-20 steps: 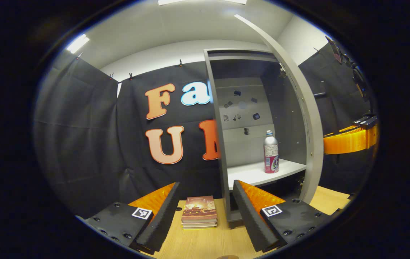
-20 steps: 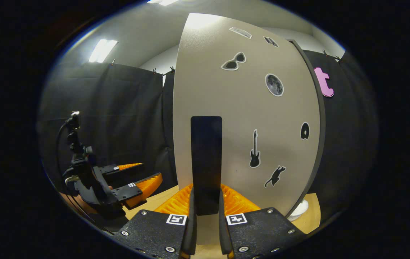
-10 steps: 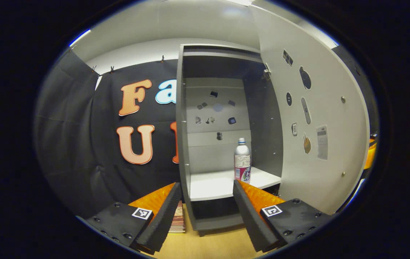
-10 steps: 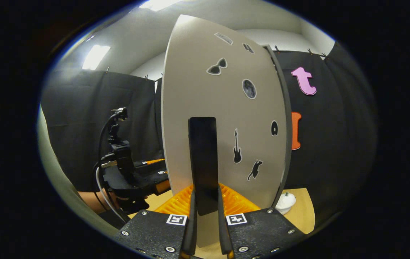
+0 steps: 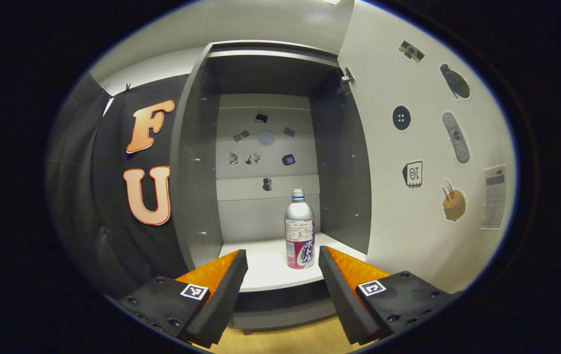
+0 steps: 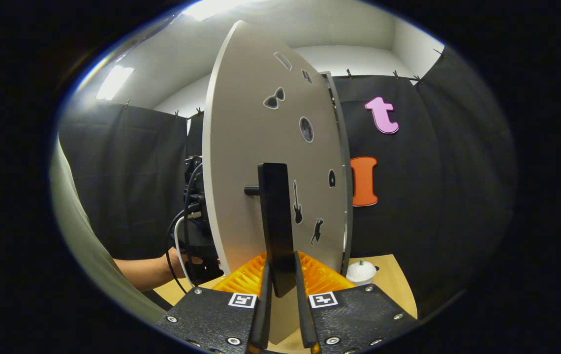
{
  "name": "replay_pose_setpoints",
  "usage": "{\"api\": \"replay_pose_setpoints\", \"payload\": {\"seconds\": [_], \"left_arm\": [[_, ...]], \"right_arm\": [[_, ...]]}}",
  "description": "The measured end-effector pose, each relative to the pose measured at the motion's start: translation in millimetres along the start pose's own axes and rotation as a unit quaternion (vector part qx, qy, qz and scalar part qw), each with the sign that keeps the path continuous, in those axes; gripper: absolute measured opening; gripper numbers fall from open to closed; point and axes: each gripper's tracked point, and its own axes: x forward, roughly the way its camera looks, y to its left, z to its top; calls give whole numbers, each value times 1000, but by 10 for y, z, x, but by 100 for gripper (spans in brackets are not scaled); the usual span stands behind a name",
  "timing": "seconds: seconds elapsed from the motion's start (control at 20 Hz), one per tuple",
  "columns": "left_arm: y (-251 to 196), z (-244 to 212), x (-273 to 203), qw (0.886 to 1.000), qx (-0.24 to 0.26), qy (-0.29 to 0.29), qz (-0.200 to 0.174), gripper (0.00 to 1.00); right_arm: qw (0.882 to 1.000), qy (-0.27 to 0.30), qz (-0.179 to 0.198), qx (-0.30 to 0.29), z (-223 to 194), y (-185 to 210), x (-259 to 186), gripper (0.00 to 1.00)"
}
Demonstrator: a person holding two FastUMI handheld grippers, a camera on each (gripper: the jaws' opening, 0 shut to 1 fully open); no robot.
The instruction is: Open the cabinet door with the right hand, grasp the bottle in the cabinet with the left hand and place it on the coaster, then close the cabinet door with the right hand.
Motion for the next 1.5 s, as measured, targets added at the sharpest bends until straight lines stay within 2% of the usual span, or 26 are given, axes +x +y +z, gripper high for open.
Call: {"api": "replay_pose_setpoints", "payload": {"seconds": [0.1, 0.15, 0.2, 0.25, 0.3, 0.4, 0.5, 0.8, 0.85, 0.9, 1.1, 1.3, 1.35, 1.4, 1.45, 1.5], "left_arm": [[-49, -30, 236, 1000, -3, 2, -3, 98], [-88, -59, 329, 1000, -6, 4, -5, 95], [-113, -93, 421, 1000, -9, 7, -6, 98], [-152, -130, 502, 1000, -13, 11, -8, 95], [-175, -188, 579, 1000, -15, 17, -10, 95], [-196, -271, 757, 1000, -14, 23, -6, 98], [-206, -319, 897, 1000, -16, 26, -2, 95], [-281, -454, 1272, 999, -29, 35, 3, 95], [-276, -492, 1317, 999, -25, 40, 9, 92], [-266, -542, 1339, 998, -24, 47, 15, 95], [-241, -591, 1474, 998, -31, 46, 21, 95], [-276, -583, 1609, 998, -39, 44, 14, 95], [-287, -565, 1638, 998, -37, 41, 13, 95], [-294, -562, 1665, 999, -31, 39, 13, 95], [-303, -560, 1685, 999, -22, 40, 12, 95], [-321, -561, 1710, 999, -15, 40, 9, 95]], "right_arm": [[999, -4, -33, -8, 16, -111, -2, 24], [999, -7, -49, -16, 30, -176, 0, 24], [998, -9, -64, -22, 36, -273, 14, 24], [997, -11, -73, -21, 67, -352, -35, 24], [996, -15, -83, -18, 65, -407, 8, 20], [996, -16, -90, -12, 67, -386, -16, 14], [995, -13, -98, -11, 63, -405, -25, 12], [993, -18, -117, -7, 71, -470, -30, 12], [992, -19, -121, -7, 69, -480, -29, 12], [992, -21, -127, -6, 71, -493, -29, 12], [990, -24, -137, -11, 78, -529, -12, 12], [989, -26, -144, -9, 75, -563, -58, 18], [989, -28, -144, -3, 79, -557, -83, 26], [989, -29, -142, 4, 69, -536, -76, 22], [990, -31, -140, 11, 71, -517, -73, 23], [990, -32, -139, 16, 69, -517, -67, 31]]}}
